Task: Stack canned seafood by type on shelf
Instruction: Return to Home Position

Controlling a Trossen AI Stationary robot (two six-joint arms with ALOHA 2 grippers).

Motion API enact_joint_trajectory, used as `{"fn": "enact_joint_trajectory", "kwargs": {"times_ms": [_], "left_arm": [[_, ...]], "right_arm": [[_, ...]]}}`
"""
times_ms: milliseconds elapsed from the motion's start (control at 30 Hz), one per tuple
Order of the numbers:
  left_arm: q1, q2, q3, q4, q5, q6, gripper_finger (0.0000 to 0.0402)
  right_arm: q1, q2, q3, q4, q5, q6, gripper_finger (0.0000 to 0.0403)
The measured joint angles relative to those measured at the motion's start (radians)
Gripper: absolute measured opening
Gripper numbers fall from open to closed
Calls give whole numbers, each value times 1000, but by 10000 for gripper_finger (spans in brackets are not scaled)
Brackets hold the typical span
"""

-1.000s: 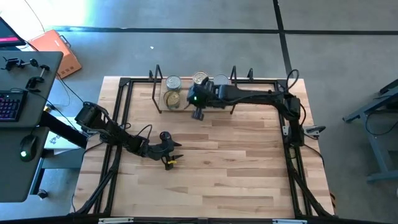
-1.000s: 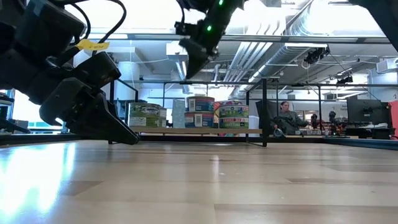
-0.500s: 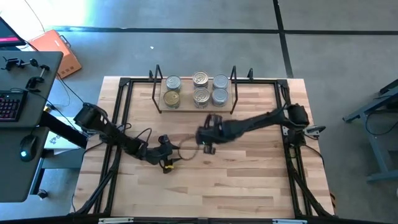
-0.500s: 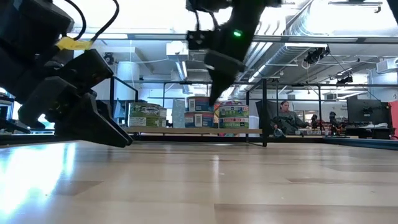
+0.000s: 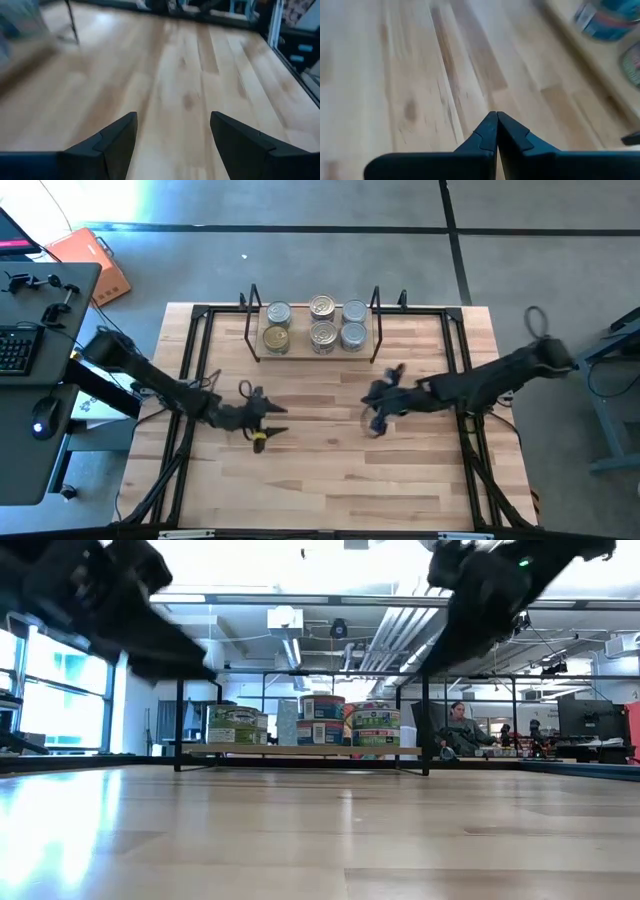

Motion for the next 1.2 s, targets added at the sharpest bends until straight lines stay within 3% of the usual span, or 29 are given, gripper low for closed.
{"fn": "enact_joint_trajectory", "kwargs": {"times_ms": [133,300,400,700,1000,1200], "left_arm": [[89,-174,-36,-47,19,101,241],[248,-395,-118,-78,205,116,225],[319,-535,-135,-197,262,116,214],[423,-925,-134,-569,280,150,201],[432,-1317,-134,-847,276,142,201],[434,-1311,-123,-897,248,143,201]], "right_arm": [[-6,-201,-166,107,3,-19,0],[-38,-398,-325,165,-53,-31,0],[-46,-506,-375,168,-99,-27,0],[-45,-798,-430,156,-168,-119,0],[-47,-1079,-449,34,-193,-131,0],[-46,-1211,-462,-61,-190,-97,0]]}}
